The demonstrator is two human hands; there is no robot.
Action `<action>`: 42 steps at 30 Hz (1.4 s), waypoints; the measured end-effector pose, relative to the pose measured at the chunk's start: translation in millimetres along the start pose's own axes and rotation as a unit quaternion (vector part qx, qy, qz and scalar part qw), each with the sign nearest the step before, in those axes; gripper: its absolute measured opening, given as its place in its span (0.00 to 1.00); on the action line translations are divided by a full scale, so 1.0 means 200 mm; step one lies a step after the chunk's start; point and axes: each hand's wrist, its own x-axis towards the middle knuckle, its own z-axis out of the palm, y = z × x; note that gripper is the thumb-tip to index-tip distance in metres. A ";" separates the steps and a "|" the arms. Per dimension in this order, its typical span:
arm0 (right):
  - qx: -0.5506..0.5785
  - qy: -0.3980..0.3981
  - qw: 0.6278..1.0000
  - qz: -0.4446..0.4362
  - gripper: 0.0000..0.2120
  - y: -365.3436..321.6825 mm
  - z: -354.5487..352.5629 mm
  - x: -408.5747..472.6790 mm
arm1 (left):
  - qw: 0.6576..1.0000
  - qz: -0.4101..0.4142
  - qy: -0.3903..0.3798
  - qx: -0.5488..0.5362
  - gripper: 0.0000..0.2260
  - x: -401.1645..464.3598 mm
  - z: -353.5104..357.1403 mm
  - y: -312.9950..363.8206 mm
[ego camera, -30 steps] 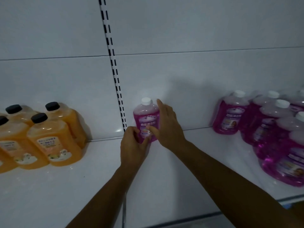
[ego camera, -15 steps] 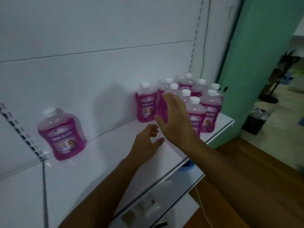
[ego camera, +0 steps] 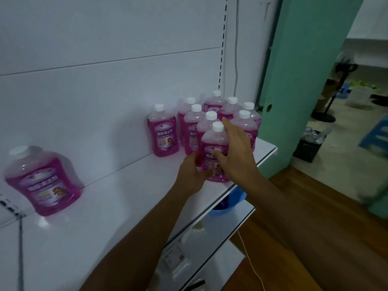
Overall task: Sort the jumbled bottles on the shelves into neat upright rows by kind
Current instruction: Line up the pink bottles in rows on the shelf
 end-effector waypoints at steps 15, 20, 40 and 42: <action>0.205 -0.154 0.959 -0.122 0.35 -0.52 0.44 0.05 | 0.979 -0.087 0.184 0.003 0.19 -0.40 -0.68 -0.15; 0.249 -0.216 0.927 -0.178 0.36 -0.82 0.66 -0.01 | 0.944 -0.066 0.321 0.023 0.18 -0.66 -0.91 -0.20; 0.268 -0.272 0.890 -0.251 0.34 -1.10 0.96 -0.07 | 0.907 -0.138 0.390 0.080 0.19 -0.86 -1.16 -0.25; 0.270 -0.267 0.890 -0.251 0.34 -1.10 0.97 -0.07 | 0.901 -0.146 0.393 0.109 0.18 -0.86 -1.15 -0.26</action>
